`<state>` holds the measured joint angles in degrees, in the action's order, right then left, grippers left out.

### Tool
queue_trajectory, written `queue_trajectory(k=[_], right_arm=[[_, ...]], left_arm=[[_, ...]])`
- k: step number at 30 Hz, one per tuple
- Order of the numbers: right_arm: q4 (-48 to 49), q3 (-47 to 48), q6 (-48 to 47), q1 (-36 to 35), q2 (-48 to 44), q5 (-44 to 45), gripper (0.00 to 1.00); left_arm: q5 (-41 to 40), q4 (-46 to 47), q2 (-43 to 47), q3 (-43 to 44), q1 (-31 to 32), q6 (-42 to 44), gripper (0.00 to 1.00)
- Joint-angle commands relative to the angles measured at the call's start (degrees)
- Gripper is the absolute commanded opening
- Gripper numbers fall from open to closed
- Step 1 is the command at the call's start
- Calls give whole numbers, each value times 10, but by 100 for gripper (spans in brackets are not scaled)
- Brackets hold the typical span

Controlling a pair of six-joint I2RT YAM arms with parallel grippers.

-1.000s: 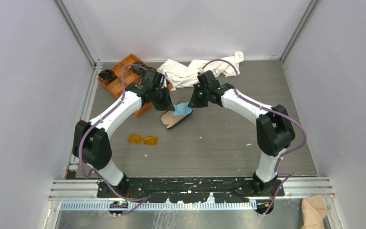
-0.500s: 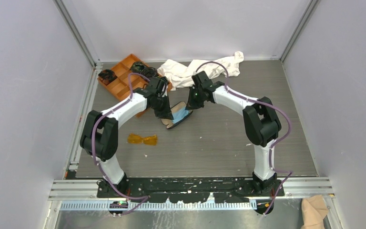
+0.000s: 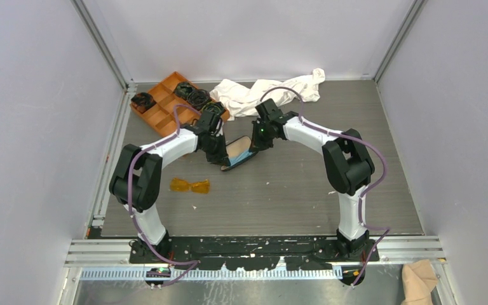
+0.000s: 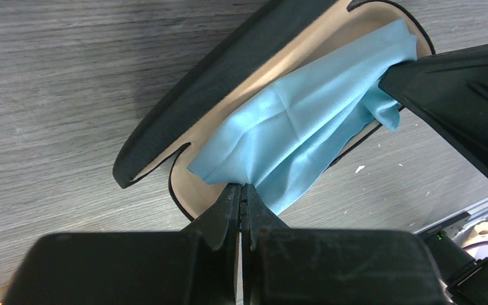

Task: Organize the sunglasses
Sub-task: Place the glasses cleaning cloth in the sunglasses case.

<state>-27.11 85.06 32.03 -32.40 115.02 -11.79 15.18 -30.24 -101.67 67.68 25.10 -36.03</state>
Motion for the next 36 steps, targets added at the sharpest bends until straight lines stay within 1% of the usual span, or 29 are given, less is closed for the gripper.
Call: queue_trajectory(k=[1,9,18,23,32,33,36], right_arm=[[7,-22,-10,1,-6,-12,1],[44,-103,3,-6,-25,-4,0],[101,-171,30,-16,-51,52,0],[98,-171,26,-17,-53,71,0],[78,-169,5,-16,-62,96,0],[74,-167,3,-17,-61,99,0],[67,-165,-5,-19,-61,105,0]], left_arm=[[9,21,1,-15,-2,5,0],[7,49,13,-58,10,11,0],[-13,47,-2,-55,22,25,0],[-20,24,-17,-29,23,40,0],[-36,13,-18,-27,25,44,0],[-38,11,-18,-25,26,44,1],[-49,3,-17,-19,28,45,11]])
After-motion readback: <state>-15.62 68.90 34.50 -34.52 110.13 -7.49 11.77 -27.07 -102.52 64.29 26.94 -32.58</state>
